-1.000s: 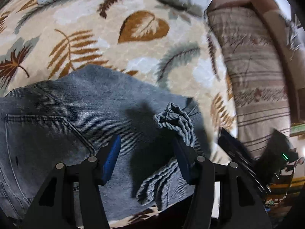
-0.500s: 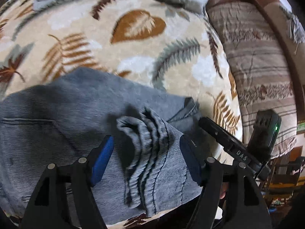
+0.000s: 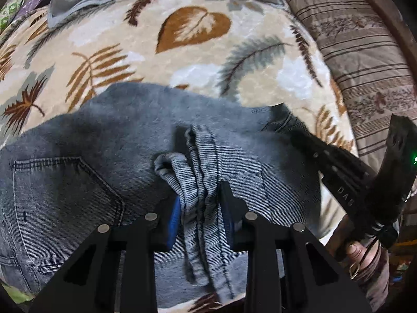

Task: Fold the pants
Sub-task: 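Press the folded hems flat with the left tool and open the right tool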

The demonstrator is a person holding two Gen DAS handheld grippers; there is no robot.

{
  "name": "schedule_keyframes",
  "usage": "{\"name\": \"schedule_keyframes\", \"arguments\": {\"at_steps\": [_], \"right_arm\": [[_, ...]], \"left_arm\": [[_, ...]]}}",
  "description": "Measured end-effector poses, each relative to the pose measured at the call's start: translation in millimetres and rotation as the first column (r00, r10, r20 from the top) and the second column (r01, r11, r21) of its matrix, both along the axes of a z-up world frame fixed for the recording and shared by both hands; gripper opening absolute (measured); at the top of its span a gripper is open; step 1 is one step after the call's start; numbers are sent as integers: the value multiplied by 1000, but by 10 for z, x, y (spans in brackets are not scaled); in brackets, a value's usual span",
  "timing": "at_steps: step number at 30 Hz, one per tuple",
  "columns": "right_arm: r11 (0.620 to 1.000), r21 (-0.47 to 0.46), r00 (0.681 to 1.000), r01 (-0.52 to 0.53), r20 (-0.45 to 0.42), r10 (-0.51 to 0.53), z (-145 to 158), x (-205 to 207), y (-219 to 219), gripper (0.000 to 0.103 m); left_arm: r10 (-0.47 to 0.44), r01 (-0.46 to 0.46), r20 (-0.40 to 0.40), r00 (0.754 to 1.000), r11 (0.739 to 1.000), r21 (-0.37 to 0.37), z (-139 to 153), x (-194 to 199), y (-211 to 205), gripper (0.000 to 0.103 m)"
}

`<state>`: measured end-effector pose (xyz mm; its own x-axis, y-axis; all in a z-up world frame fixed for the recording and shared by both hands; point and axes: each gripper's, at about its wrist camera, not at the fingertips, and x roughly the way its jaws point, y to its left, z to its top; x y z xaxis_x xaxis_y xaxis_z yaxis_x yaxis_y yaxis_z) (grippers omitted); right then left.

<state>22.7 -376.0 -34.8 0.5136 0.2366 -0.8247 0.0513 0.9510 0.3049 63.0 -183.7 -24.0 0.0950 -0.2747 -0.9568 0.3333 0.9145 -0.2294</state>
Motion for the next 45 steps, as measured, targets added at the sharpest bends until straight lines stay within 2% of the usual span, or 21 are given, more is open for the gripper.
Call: {"name": "schedule_keyframes", "arguments": {"at_steps": [6,8,13,20,22,23,25,26,31,34,35,36,37,40,41,42,45], "right_arm": [[1000,-17,1000,1,-30,-1,-195,-7,-39,13],[1000,3,999,11,-35,-11,-257,3,-67,14],[999,34,998,25,-54,-24,-264,28,-112,15],[998,39,996,40,-84,-37,-84,-30,-131,24],[997,67,996,40,-83,-34,1,-122,-166,27],[995,85,996,42,-81,-35,48,-214,-196,31],[992,118,996,47,-87,-37,74,-362,-235,38],[988,143,994,56,-96,-42,58,-458,-263,39],[964,240,988,112,-133,-81,-106,-633,-314,39],[940,318,986,123,-149,-79,-186,-624,-294,39],[942,317,988,107,-144,-64,-178,-612,-255,29],[953,290,990,88,-131,-51,-137,-606,-209,17],[965,255,993,61,-114,-33,-75,-610,-162,14],[993,115,998,-2,-68,9,87,-641,-34,12],[999,38,998,-15,-67,18,86,-648,17,10],[1000,3,997,-23,-71,23,57,-661,28,10],[1000,-11,996,-17,-86,16,-64,-678,25,10]], "left_arm": [[0,1,-11,1000,1000,13,-211,23,16,30],[5,-4,-12,1000,1000,11,-270,22,26,31],[19,-19,-30,999,1000,-9,-251,47,64,31],[17,-18,-27,999,999,-31,-69,-21,148,31],[15,-17,-34,999,999,-49,13,-82,190,33],[14,-16,-40,999,998,-61,36,-123,225,35],[16,-21,-50,999,996,-91,66,-236,316,47],[18,-23,-56,998,994,-102,61,-291,352,48],[14,-28,-121,993,993,-113,-89,-454,311,49],[0,-11,-117,993,995,-98,-121,-548,251,49],[-2,-7,-108,994,997,-83,-117,-573,232,49],[-2,-7,-105,994,997,-78,-106,-592,229,44],[2,-9,-102,995,997,-74,-88,-611,227,41],[-7,5,-57,998,1000,-22,-82,-660,181,41],[-10,9,-50,999,1000,-11,-112,-678,169,41],[-12,12,-45,999,1000,-1,-146,-690,147,41],[-36,36,7,999,999,26,-181,-759,104,42]]}}
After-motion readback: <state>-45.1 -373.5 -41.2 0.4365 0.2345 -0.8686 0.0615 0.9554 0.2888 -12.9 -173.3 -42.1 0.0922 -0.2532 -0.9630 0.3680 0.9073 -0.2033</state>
